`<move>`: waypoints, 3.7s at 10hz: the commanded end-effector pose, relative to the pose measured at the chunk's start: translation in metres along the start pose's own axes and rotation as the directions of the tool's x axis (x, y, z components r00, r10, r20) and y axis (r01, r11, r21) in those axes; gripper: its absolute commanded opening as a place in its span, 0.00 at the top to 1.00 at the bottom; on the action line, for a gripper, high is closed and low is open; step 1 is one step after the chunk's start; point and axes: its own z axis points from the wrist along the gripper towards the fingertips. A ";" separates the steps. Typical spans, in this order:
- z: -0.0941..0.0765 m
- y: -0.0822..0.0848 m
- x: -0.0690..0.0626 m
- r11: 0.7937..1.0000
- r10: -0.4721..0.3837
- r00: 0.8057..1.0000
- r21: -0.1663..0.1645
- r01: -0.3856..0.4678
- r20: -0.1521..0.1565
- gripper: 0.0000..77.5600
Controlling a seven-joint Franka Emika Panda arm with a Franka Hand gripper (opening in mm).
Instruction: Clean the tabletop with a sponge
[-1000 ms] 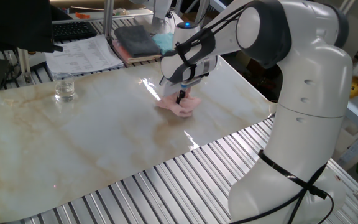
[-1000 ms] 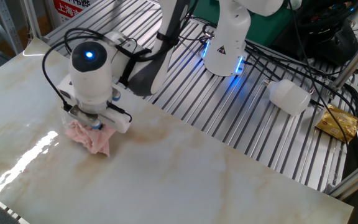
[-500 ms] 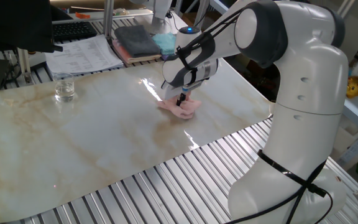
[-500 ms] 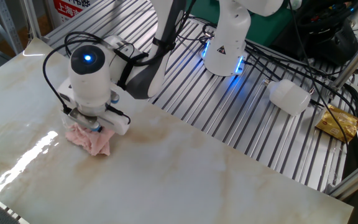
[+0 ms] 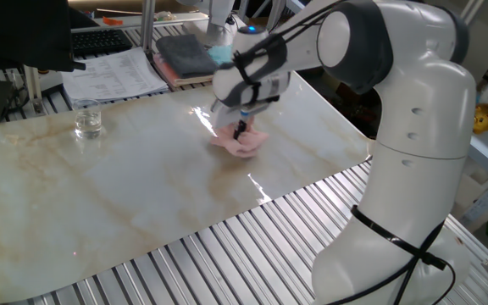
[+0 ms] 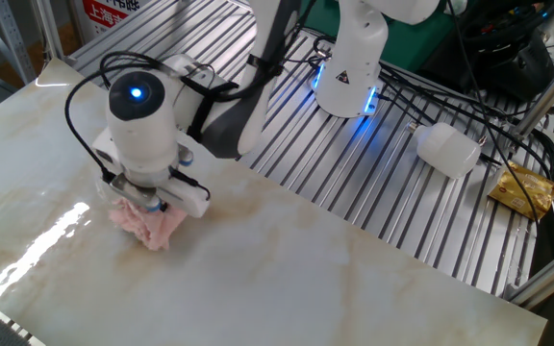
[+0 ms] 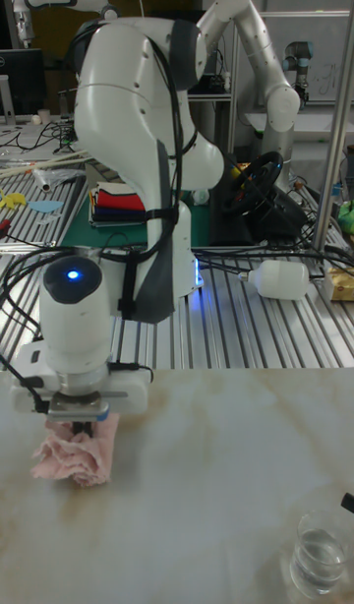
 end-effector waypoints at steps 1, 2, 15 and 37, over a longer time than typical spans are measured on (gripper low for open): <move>-0.042 0.044 -0.016 0.996 0.075 0.996 -0.051 -0.077 -0.041 0.99; -0.053 0.051 -0.015 0.995 0.082 0.996 -0.050 -0.084 -0.041 0.99; -0.060 -0.002 0.010 0.985 0.168 0.984 -0.031 -0.170 -0.063 0.99; 0.034 -0.148 0.003 0.922 0.351 0.934 0.154 -0.356 0.062 0.99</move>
